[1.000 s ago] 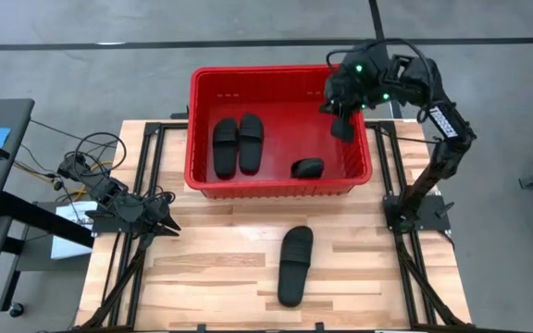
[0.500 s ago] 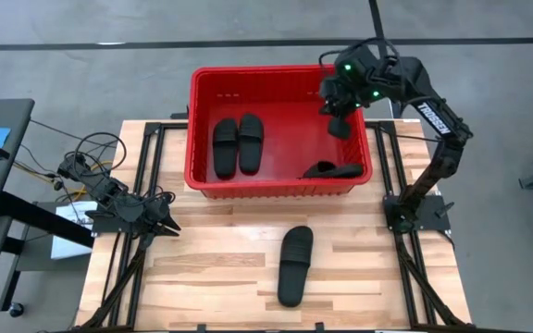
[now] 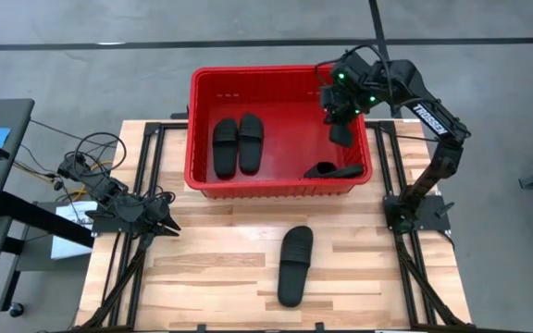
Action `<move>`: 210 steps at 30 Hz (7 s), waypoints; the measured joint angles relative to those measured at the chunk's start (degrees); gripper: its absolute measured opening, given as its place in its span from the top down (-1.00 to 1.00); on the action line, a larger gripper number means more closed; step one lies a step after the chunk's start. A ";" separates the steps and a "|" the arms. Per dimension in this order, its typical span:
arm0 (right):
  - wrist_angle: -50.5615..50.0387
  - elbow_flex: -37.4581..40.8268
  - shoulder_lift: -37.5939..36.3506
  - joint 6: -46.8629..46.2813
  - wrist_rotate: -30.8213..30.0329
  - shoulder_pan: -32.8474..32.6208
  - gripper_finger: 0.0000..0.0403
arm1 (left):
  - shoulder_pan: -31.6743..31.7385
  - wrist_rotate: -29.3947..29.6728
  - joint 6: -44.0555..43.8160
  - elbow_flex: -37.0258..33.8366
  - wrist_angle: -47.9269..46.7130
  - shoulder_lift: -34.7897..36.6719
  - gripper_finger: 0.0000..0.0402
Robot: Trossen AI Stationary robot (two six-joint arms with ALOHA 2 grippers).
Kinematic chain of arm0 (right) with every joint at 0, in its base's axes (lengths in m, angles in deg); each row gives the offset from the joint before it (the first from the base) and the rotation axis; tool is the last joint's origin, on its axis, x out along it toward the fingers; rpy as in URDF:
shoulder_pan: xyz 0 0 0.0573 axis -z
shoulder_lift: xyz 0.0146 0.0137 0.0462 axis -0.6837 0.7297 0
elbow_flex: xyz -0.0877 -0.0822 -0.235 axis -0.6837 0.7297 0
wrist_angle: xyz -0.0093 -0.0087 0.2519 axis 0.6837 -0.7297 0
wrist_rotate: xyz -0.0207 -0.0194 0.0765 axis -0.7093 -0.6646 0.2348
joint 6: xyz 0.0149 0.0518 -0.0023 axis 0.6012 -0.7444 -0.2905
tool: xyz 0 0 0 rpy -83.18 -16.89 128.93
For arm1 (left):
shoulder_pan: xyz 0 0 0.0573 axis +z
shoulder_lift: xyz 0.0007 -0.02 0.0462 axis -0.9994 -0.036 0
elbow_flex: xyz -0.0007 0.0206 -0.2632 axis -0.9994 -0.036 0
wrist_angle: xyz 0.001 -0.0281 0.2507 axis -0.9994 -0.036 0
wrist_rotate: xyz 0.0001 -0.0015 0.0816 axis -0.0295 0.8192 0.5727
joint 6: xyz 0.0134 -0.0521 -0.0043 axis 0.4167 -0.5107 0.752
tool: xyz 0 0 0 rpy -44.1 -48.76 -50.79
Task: Pick and place slides into bin
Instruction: Put the black slides into the red box
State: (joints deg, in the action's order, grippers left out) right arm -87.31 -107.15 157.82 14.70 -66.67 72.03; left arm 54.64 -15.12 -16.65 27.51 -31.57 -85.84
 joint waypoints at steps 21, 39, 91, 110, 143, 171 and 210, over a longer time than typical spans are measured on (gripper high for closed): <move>0.02 -0.03 -7.25 -8.01 -4.73 -11.05 0.23 | 0.02 0.02 0.00 0.00 -0.01 0.00 0.60; -0.10 25.09 -18.77 -26.96 -6.38 -27.98 0.26 | 0.02 0.00 0.00 0.00 0.00 0.00 0.60; 0.02 41.91 -19.65 -20.69 -23.39 -25.73 -0.18 | 0.01 0.00 -0.01 0.00 -0.01 0.00 0.60; 0.63 41.91 -19.65 -15.52 -22.29 -23.12 -0.16 | 0.00 0.01 0.00 0.00 0.00 0.00 0.60; 0.09 41.85 -13.93 -13.68 -17.15 -19.01 0.75 | 0.02 -0.02 0.00 0.00 -0.01 -0.02 0.60; 0.74 31.66 -12.64 -21.81 -35.72 -12.81 0.75 | 0.02 0.00 -0.01 0.00 0.01 -0.02 0.60; -0.18 16.49 19.15 -23.17 -48.24 -5.91 0.75 | 0.00 0.00 0.00 -0.02 0.01 -0.02 0.60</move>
State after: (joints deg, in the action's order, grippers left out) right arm -87.49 -90.66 176.97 -8.47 -114.91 66.12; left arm 54.65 -15.12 -16.64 27.50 -31.56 -85.87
